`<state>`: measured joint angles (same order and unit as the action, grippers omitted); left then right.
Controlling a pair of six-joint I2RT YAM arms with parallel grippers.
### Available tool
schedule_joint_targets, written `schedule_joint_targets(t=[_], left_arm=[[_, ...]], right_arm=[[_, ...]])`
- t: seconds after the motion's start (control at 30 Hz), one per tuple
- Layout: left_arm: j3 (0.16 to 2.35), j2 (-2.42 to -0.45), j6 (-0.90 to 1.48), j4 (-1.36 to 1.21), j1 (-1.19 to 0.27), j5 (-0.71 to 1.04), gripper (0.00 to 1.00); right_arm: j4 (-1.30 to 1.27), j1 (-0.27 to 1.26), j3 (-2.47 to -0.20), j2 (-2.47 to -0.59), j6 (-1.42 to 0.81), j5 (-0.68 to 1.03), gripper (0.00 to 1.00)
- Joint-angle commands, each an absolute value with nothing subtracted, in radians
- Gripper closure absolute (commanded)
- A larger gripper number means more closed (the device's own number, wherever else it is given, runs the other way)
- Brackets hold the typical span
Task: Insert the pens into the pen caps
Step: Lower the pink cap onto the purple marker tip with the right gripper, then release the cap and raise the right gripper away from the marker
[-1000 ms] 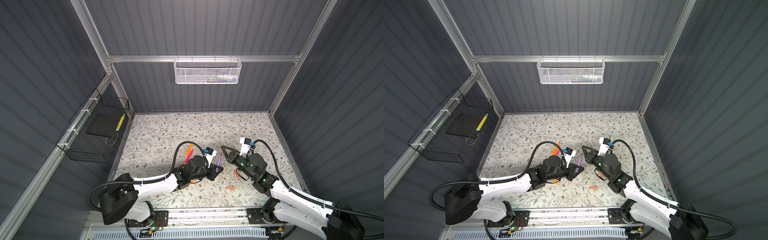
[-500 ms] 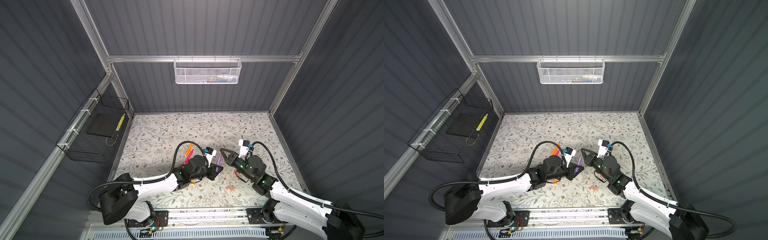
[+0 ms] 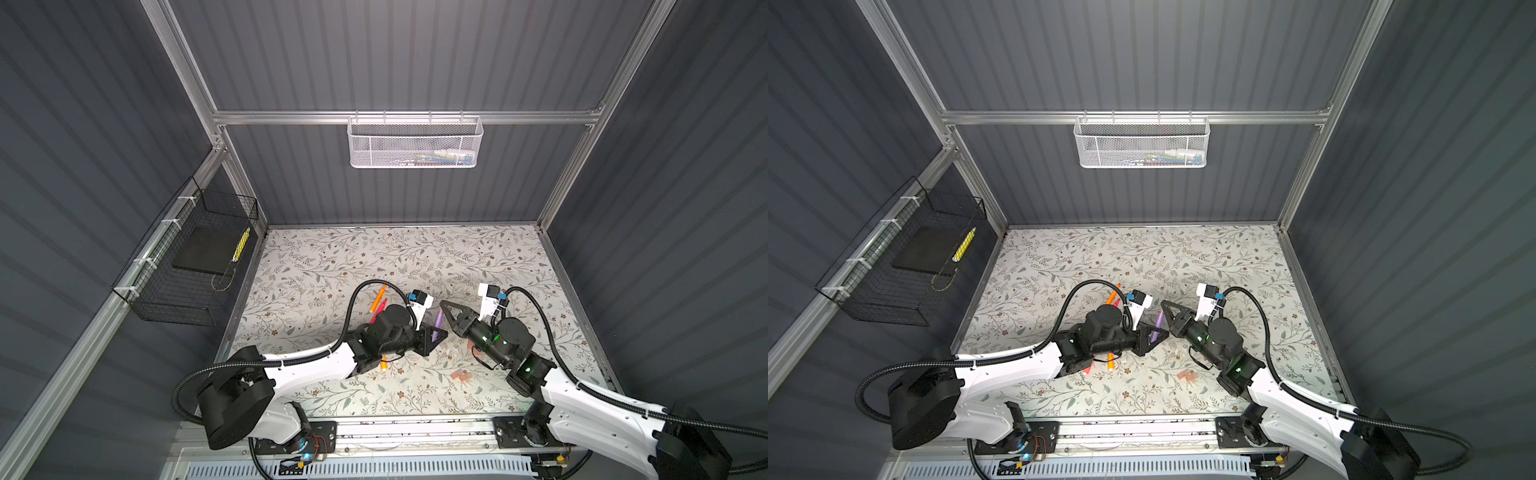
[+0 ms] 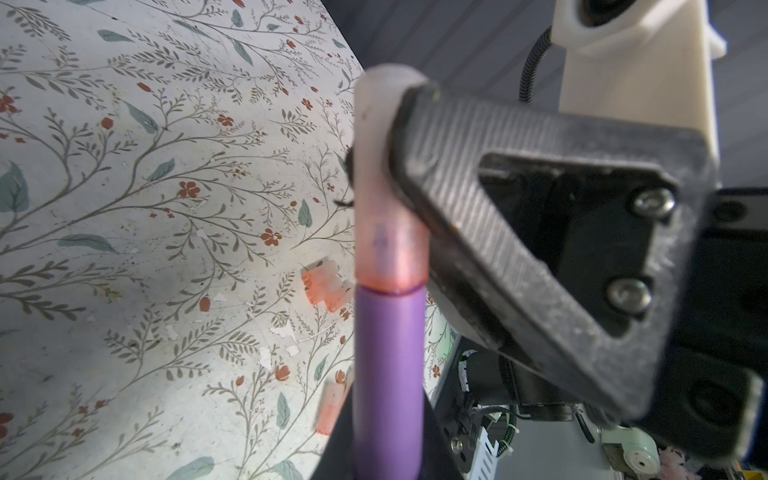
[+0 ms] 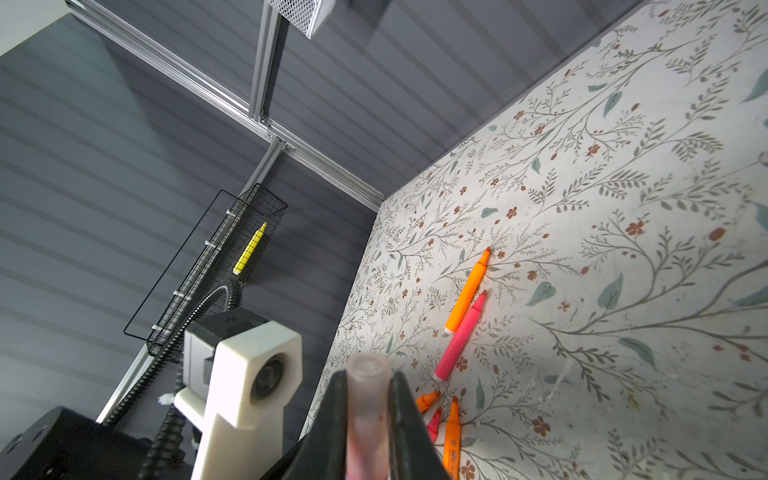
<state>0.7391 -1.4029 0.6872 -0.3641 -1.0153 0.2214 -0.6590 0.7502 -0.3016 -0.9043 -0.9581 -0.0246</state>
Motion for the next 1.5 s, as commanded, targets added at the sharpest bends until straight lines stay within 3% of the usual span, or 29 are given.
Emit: schedule_joint_targets(t=[0.0, 0.23, 0.47, 0.7, 0.9, 1.03, 1.37, 1.47], left_arm=[[0.79, -1.398, 0.698, -0.466, -1.002, 0.266, 1.0], [0.769, -1.373, 0.702, -0.501, -1.003, 0.278, 1.0], [0.756, -1.368, 0.684, -0.497, -1.002, 0.28, 1.0], [0.746, -1.356, 0.641, -0.45, -1.003, 0.24, 1.0], [0.889, -1.365, 0.463, -0.197, -0.988, 0.136, 1.0], [0.89, -1.347, 0.344, -0.178, -0.945, 0.083, 1.0], [0.641, -1.29, 0.205, -0.489, -0.937, 0.1, 1.0], [0.625, -1.261, 0.198, -0.513, -0.936, 0.173, 1.0]], right_arm=[[-0.644, 0.762, -0.266, -0.887, -0.925, 0.018, 0.92], [-0.639, 0.761, -0.23, -0.846, -0.923, -0.005, 0.83], [-0.582, 0.761, -0.254, -0.825, -0.927, -0.012, 0.63], [-0.52, 0.761, -0.282, -0.765, -0.917, -0.019, 0.25], [-0.414, 0.761, -0.336, -0.701, -0.906, -0.059, 0.1], [-0.391, 0.758, -0.356, -0.67, -0.888, -0.073, 0.08], [-0.31, 0.758, -0.464, -0.674, -0.739, -0.126, 0.06], [-0.239, 0.758, -0.546, -0.714, -0.68, -0.172, 0.15]])
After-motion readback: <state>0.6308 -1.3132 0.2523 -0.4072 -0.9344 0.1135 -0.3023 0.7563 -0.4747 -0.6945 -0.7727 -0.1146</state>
